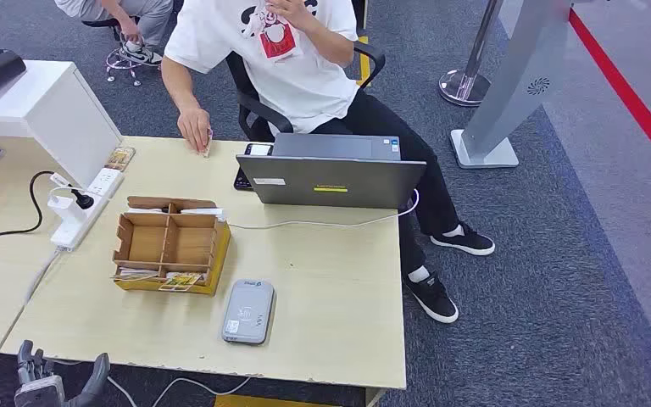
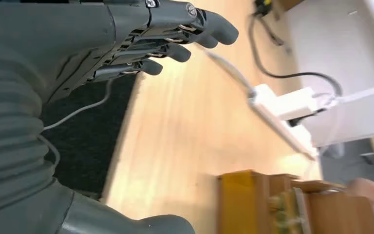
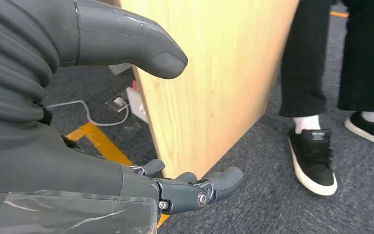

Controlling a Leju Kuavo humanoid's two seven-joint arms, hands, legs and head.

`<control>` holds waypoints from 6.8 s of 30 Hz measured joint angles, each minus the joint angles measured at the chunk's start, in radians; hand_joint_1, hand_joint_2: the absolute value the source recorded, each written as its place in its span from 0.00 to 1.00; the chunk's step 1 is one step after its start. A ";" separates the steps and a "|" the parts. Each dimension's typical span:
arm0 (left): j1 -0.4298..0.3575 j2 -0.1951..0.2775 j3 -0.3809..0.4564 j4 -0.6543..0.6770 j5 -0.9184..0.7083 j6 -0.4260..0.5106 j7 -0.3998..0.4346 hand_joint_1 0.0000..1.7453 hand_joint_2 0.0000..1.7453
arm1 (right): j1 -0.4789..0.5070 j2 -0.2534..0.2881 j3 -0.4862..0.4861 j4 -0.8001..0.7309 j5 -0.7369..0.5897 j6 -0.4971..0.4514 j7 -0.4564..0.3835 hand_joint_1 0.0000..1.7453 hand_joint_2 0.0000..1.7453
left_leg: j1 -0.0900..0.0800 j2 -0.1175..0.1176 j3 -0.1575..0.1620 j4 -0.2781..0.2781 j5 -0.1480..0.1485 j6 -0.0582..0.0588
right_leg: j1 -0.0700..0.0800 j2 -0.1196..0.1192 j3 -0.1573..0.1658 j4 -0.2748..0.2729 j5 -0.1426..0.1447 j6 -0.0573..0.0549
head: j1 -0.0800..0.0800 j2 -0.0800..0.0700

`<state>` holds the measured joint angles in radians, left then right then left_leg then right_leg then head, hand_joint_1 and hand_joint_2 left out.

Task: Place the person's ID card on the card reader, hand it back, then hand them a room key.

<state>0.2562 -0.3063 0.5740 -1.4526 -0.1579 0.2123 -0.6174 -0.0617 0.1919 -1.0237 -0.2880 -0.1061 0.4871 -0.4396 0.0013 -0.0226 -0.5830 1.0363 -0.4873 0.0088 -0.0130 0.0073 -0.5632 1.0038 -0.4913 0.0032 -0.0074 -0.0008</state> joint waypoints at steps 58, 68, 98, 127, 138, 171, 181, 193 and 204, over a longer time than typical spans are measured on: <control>-0.481 0.392 -0.829 -0.046 -1.366 0.294 0.693 1.00 1.00 | -0.150 0.011 0.076 0.038 0.262 -0.197 0.000 0.00 1.00 | 0.000 0.000 0.000 0.000 0.002 0.000 | 0.000 0.001 0.000 0.001 0.002 -0.001 | 0.000 0.000; -0.483 0.381 -0.824 -0.040 -1.392 0.316 0.587 1.00 1.00 | -0.153 0.015 0.083 0.039 0.266 -0.196 0.007 0.00 1.00 | 0.000 0.000 0.000 0.000 0.002 0.000 | 0.000 0.001 0.000 0.001 0.002 -0.001 | 0.000 0.000; -0.534 0.236 -0.810 0.438 -1.161 0.100 0.335 1.00 1.00 | -0.158 0.015 0.084 0.043 0.271 -0.202 0.011 0.00 1.00 | 0.000 0.000 0.000 0.001 0.002 0.000 | 0.000 0.001 -0.001 0.001 0.002 -0.001 | 0.000 0.000; -0.613 0.243 -0.532 0.187 -1.293 0.193 0.470 1.00 1.00 | -0.155 0.015 0.084 0.045 0.263 -0.122 0.011 0.00 1.00 | 0.000 0.000 0.000 0.001 0.003 -0.002 | 0.000 0.001 -0.001 0.002 0.002 -0.002 | 0.000 0.000; -0.628 0.251 -0.465 0.211 -1.306 0.181 0.454 0.00 1.00 | -0.152 0.015 0.084 0.048 0.253 -0.097 0.011 0.00 1.00 | 0.000 0.000 0.000 0.001 0.003 -0.002 | 0.000 0.001 -0.001 0.002 0.002 -0.002 | 0.000 0.000; -0.465 0.359 -0.875 0.131 -1.101 0.048 0.361 0.00 1.00 | -0.128 0.012 0.069 0.052 0.187 -0.065 -0.005 0.00 1.00 | 0.000 0.000 0.000 0.001 0.002 -0.002 | 0.000 0.001 -0.001 0.001 0.002 -0.002 | 0.000 0.000; -0.356 0.437 -0.893 0.113 -1.218 0.130 0.426 0.00 1.00 | -0.115 0.012 0.056 0.052 0.171 -0.051 -0.012 0.00 1.00 | 0.000 0.000 0.000 0.000 0.002 -0.002 | 0.000 0.001 -0.001 0.001 0.002 -0.002 | 0.000 0.000; -0.322 0.486 -0.881 0.113 -1.335 0.173 0.498 0.00 1.00 | -0.108 0.007 0.050 0.052 0.158 -0.047 -0.015 0.00 1.00 | 0.000 0.000 0.000 0.000 0.002 -0.002 | 0.000 0.001 -0.001 0.001 0.002 -0.002 | 0.000 0.000; -0.322 0.485 -0.802 0.124 -1.354 0.181 0.504 0.00 1.00 | -0.108 0.007 0.050 0.052 0.158 -0.042 -0.012 0.00 1.00 | 0.000 0.000 0.000 0.000 0.002 -0.002 | 0.000 0.001 -0.001 0.001 0.002 -0.002 | 0.000 0.000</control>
<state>-0.0659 0.1788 -0.2284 -1.3288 -1.5118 0.3937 -0.1133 -0.1693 0.1987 -0.9735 -0.2365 0.0515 0.4450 -0.4512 0.0015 -0.0226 -0.5832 1.0367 -0.4848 0.0070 -0.0128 0.0081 -0.5641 1.0052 -0.4890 0.0016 -0.0076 -0.0008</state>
